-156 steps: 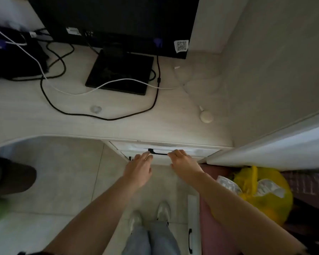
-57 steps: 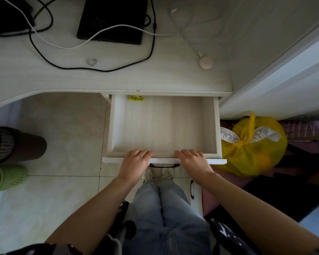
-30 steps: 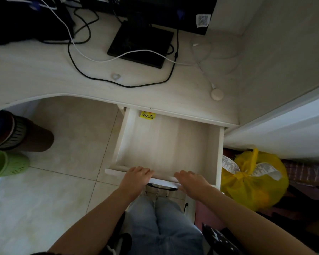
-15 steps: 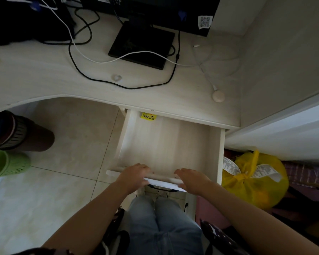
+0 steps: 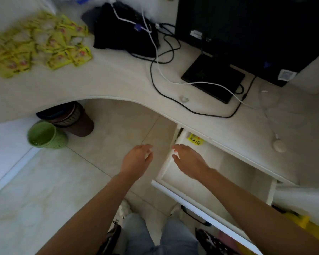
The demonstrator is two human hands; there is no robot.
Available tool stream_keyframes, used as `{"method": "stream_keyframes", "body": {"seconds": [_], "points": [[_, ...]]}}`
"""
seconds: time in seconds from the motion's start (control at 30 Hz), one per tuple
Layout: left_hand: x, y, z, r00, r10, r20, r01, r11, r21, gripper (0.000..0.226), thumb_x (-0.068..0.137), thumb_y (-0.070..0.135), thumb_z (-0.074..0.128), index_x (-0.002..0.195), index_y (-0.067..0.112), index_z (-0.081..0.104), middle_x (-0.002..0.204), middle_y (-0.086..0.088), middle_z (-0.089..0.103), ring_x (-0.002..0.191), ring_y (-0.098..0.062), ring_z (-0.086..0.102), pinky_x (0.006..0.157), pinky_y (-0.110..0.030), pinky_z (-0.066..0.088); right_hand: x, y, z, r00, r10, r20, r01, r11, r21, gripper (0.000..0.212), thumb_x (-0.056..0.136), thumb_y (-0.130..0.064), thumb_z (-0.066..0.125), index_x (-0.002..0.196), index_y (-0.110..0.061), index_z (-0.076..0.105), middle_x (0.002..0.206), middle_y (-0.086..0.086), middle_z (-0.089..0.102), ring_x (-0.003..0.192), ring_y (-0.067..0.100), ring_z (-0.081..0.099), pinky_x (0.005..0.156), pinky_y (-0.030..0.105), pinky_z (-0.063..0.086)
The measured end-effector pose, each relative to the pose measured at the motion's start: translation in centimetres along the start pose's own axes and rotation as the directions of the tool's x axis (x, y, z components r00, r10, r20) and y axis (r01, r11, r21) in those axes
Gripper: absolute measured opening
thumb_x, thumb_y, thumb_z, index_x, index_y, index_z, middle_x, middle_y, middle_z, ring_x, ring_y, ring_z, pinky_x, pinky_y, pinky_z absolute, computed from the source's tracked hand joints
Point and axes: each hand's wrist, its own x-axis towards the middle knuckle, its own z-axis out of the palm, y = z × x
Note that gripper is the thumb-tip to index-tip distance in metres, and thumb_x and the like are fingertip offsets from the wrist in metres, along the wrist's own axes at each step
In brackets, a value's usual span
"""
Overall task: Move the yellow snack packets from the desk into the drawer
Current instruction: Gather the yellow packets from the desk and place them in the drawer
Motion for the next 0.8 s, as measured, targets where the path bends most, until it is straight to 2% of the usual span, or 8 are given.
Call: {"method": "stream_keyframes", "body": {"seconds": [0.07,0.1,0.17,0.2,0.3,0.47,0.7,0.8], "points": [[0.2,-2.8,-2.5,0.998,-0.043,-0.052,0.043,0.999,-0.012,0.032,0.095,0.03,0.05,0.125,0.025,0.059,0.108,0.005,0.066,0.1,-0.016,0.06,0.085,-0.033,0.051,2.5,-3.7,-0.8,1.0,0.016,-0.014,-0.015,0.998,0.062,0.034,0.099,-0.025,0.037,0.13,-0.013,0.045,0.124,0.005,0.053,0.111,0.026,0.053,0.093,0.039,0.046],[0.3,-4.4,-3.8,0.995,-0.063,-0.077,0.062,0.998,-0.012,0.031,0.095,0.03,0.05,0.125,0.026,0.059,0.107,0.005,0.066,0.1,-0.015,0.06,0.085,-0.032,0.051,3.7,-5.5,-1.0,0.999,0.02,-0.032,-0.017,0.996,0.084,0.031,0.098,-0.024,0.037,0.125,-0.012,0.047,0.114,0.005,0.053,0.103,0.025,0.053,0.09,0.039,0.045],[0.5,-7.8,-6.5,0.986,-0.114,-0.121,0.112,0.994,-0.018,0.029,0.095,0.03,0.05,0.123,0.026,0.06,0.105,0.006,0.066,0.101,-0.015,0.059,0.084,-0.031,0.05,6.4,-8.9,-0.9,0.998,0.023,-0.052,-0.018,0.996,0.086,0.019,0.097,-0.021,0.037,0.109,-0.011,0.049,0.098,0.007,0.052,0.089,0.025,0.053,0.081,0.039,0.046],[0.6,-9.5,-7.8,0.981,-0.138,-0.133,0.137,0.99,-0.02,0.029,0.095,0.03,0.05,0.122,0.026,0.06,0.105,0.006,0.066,0.101,-0.015,0.059,0.084,-0.031,0.049,7.7,-10.5,-0.8,0.998,0.025,-0.049,-0.022,0.997,0.07,0.019,0.097,-0.022,0.036,0.107,-0.01,0.048,0.097,0.011,0.056,0.088,0.028,0.057,0.078,0.039,0.046],[0.9,-14.7,-11.3,0.969,-0.196,-0.148,0.194,0.981,-0.023,0.029,0.094,0.031,0.05,0.121,0.026,0.06,0.104,0.007,0.066,0.101,-0.015,0.059,0.085,-0.032,0.049,11.7,-15.3,-0.2,1.0,0.006,-0.023,-0.005,0.998,0.056,0.025,0.097,-0.025,0.036,0.114,-0.011,0.048,0.104,0.019,0.063,0.093,0.038,0.063,0.078,0.04,0.049],[1.7,-21.9,-16.0,0.942,-0.279,-0.184,0.272,0.96,-0.063,0.027,0.093,0.029,0.053,0.119,0.025,0.061,0.099,0.006,0.066,0.097,-0.016,0.06,0.082,-0.032,0.049,16.7,-22.5,-0.7,0.999,-0.038,-0.038,0.04,0.997,0.063,0.032,0.097,-0.024,0.039,0.125,-0.012,0.05,0.124,0.013,0.059,0.111,0.032,0.058,0.092,0.039,0.047],[5.4,-28.2,-20.6,0.906,-0.369,-0.207,0.354,0.929,-0.107,0.029,0.093,0.028,0.053,0.121,0.021,0.06,0.1,0.004,0.067,0.098,-0.018,0.061,0.081,-0.032,0.047,24.7,-28.4,-2.3,0.993,-0.115,-0.006,0.115,0.993,0.023,0.032,0.096,-0.021,0.04,0.121,-0.005,0.052,0.121,0.017,0.06,0.112,0.033,0.056,0.094,0.041,0.045],[8.0,-29.8,-22.3,0.89,-0.394,-0.229,0.379,0.919,-0.106,0.029,0.093,0.028,0.054,0.12,0.022,0.061,0.102,0.005,0.066,0.101,-0.017,0.06,0.082,-0.031,0.046,28.3,-29.6,-3.4,0.988,-0.155,-0.019,0.156,0.988,0.001,0.029,0.095,-0.021,0.041,0.119,-0.009,0.052,0.118,0.012,0.059,0.112,0.031,0.054,0.089,0.04,0.046]]}}
